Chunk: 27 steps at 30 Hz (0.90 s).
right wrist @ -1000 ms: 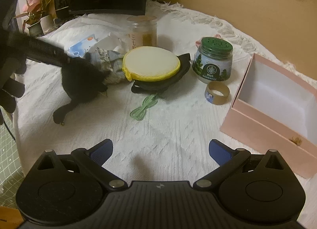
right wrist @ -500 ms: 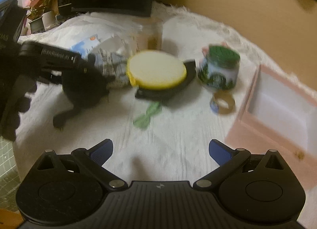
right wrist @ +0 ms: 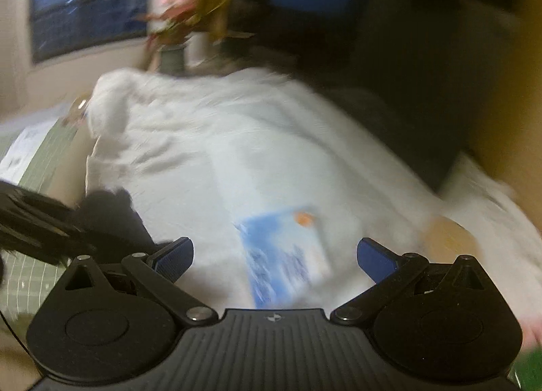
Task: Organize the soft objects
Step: 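Grasp the blue wet-wipes pack with the right tool while the left tool lifts the cat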
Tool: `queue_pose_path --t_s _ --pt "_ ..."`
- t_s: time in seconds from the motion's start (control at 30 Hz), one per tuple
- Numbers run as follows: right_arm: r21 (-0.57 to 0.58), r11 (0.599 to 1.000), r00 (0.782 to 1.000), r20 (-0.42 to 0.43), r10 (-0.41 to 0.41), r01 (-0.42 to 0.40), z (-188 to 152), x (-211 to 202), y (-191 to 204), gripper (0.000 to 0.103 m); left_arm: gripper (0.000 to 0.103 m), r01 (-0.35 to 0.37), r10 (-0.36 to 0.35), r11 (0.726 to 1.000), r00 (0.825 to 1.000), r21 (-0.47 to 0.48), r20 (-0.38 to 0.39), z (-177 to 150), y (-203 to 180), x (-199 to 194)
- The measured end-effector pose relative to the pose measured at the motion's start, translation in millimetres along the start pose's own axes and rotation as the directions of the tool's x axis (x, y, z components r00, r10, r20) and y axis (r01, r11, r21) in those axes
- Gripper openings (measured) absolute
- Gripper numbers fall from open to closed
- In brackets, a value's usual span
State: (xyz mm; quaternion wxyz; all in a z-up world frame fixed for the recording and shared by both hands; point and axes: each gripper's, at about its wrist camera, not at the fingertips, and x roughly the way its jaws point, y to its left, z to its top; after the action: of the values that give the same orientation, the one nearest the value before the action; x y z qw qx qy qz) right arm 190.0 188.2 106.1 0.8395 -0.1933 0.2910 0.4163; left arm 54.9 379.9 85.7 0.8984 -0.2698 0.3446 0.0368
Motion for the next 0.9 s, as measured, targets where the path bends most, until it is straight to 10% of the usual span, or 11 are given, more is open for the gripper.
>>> queue_pose_path --t_s 0.33,0.37,0.67,0.9 --pt "0.009 1.0 0.971 -0.24 0.003 0.0 -7.3 83.3 -11.1 0.091 0.074 0.02 -0.02 1.0 0.999 -0.004 -0.047 13.3 22.2 19.8" --pt "0.037 0.999 0.972 -0.236 0.013 -0.005 -2.9 76.9 -10.4 0.079 0.074 0.016 -0.017 1.0 0.999 -0.002 -0.043 17.1 22.1 20.2" --pt "0.212 0.968 0.99 -0.003 0.14 -0.136 18.5 -57.8 -17.0 0.078 0.074 0.046 -0.043 0.996 0.998 0.077 -0.039 39.0 -10.3 19.5" --pt "0.352 0.936 1.0 -0.011 0.019 -0.014 -54.5 -146.3 -40.9 0.078 0.074 0.224 -0.166 0.954 0.949 0.201 -0.269 -9.1 -84.8 43.8"
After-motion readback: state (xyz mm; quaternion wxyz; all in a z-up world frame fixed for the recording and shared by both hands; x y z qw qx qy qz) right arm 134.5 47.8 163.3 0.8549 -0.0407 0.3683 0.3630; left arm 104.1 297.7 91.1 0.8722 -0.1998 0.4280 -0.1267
